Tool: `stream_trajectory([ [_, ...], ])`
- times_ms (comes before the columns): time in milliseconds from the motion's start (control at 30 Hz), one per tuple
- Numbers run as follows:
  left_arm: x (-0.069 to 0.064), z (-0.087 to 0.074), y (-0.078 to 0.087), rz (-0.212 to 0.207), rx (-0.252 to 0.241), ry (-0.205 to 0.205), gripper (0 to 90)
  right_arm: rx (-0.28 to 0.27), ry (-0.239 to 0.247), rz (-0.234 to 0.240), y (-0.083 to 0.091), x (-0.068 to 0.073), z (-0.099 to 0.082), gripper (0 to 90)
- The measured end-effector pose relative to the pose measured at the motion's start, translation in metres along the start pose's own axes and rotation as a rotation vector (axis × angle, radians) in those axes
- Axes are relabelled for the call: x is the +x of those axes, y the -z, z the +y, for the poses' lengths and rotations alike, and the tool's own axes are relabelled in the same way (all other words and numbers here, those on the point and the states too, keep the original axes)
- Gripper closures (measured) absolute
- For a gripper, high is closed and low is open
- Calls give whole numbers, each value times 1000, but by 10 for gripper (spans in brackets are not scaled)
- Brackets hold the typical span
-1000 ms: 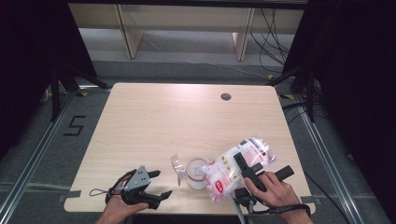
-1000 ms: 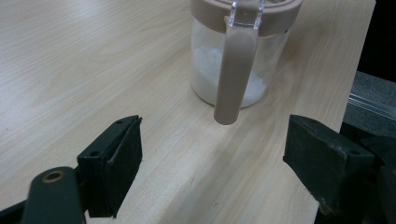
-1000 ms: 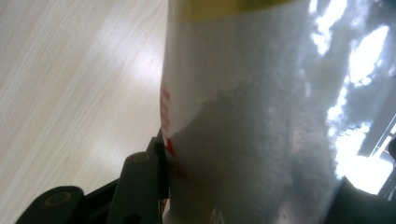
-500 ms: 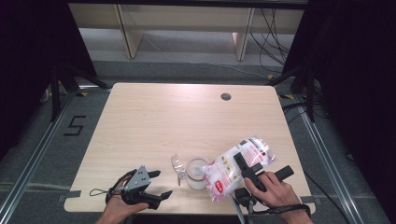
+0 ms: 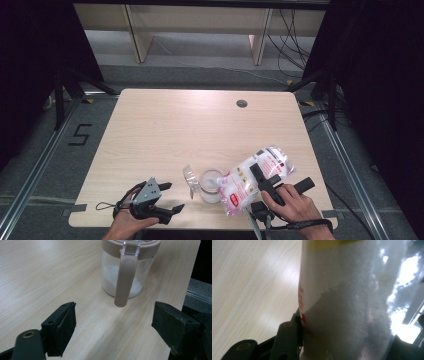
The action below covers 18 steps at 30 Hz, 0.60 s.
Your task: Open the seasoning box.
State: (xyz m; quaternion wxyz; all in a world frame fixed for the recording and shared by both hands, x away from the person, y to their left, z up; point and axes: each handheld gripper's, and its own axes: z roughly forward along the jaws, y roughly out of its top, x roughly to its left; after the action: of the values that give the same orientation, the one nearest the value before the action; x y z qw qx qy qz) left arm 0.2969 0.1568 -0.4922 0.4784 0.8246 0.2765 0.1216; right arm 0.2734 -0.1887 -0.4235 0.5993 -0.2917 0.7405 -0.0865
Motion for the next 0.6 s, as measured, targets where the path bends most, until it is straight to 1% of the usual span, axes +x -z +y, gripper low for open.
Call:
stream_trajectory([
  [33, 0, 0, 0, 3, 7, -8, 189, 0, 0, -1, 0, 0, 0, 593],
  [67, 0, 0, 0, 1, 5, -9, 189, -1, 2, 3, 0, 0, 1, 594],
  [100, -1, 0, -1, -5, -6, 3, 189, -2, -1, 3, -1, 1, 0, 594],
  [133, 1, 0, 0, 4, 14, -19, 189, -1, -1, 5, 0, 1, 0, 594],
  [200, -1, 0, -1, -7, -13, 11, 189, 0, 3, 3, 0, -1, -1, 594],
  [300, -1, 0, -1, -6, -11, 11, 189, 2, 4, 4, 0, -1, 0, 594],
  [333, 0, 0, 0, 1, 6, -9, 189, 2, 4, 2, 1, -1, 0, 594],
  [367, -1, 0, -1, -5, -3, 1, 189, -2, -20, -4, 1, 0, 0, 595],
  [400, 1, 0, 0, 4, 15, -19, 189, -5, -19, -7, 1, -1, -1, 595],
  [467, -2, 0, -1, -7, -10, 14, 189, -2, -10, -3, 0, -1, 0, 595],
  [533, 0, 0, 0, -1, 3, -5, 189, -3, -14, -4, 1, -1, -1, 595],
  [567, -1, 0, -1, -5, -6, 2, 189, -2, -23, -3, 1, -1, -1, 596],
  [600, -1, 0, -1, -5, -4, 2, 189, -1, -21, -3, 2, -2, 0, 596],
])
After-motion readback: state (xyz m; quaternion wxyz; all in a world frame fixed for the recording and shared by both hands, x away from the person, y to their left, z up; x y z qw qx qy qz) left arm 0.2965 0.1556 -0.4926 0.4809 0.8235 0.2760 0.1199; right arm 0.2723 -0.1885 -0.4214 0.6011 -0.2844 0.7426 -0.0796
